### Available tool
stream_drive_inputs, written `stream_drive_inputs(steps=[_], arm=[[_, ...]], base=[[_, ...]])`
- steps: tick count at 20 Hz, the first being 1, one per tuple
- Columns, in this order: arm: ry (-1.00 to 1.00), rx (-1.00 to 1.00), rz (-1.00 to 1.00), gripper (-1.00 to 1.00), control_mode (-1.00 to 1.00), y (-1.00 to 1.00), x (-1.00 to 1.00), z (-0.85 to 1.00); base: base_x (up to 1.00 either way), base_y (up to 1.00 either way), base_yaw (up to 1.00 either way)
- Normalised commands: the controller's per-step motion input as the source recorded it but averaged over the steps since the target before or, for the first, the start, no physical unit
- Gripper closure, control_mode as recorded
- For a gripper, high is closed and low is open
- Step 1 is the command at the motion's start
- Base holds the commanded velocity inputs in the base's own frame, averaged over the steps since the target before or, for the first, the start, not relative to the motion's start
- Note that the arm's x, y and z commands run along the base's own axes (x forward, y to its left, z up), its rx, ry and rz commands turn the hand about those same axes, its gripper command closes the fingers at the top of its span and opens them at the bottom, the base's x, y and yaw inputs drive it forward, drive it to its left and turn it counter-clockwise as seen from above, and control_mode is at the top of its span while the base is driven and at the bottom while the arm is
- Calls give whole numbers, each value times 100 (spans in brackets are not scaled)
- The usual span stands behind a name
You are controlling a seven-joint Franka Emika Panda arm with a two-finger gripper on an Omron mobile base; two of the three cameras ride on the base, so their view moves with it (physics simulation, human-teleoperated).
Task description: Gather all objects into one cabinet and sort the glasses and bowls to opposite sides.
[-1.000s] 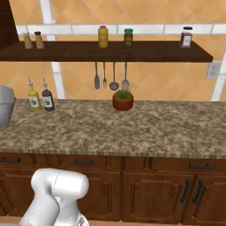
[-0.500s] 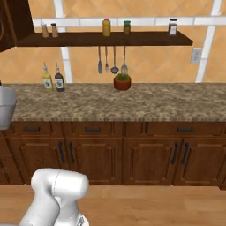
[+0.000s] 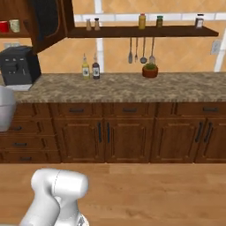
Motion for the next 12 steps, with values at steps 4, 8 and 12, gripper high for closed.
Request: stream_drive_inputs(steps=[4,8,12], arm=[[0,0,0,100,100,0,0,0],[0,0,0,100,100,0,0,0],[0,0,0,100,100,0,0,0]], base=[[-83,81,0],[-20,98,-2],[7,67,-1]])
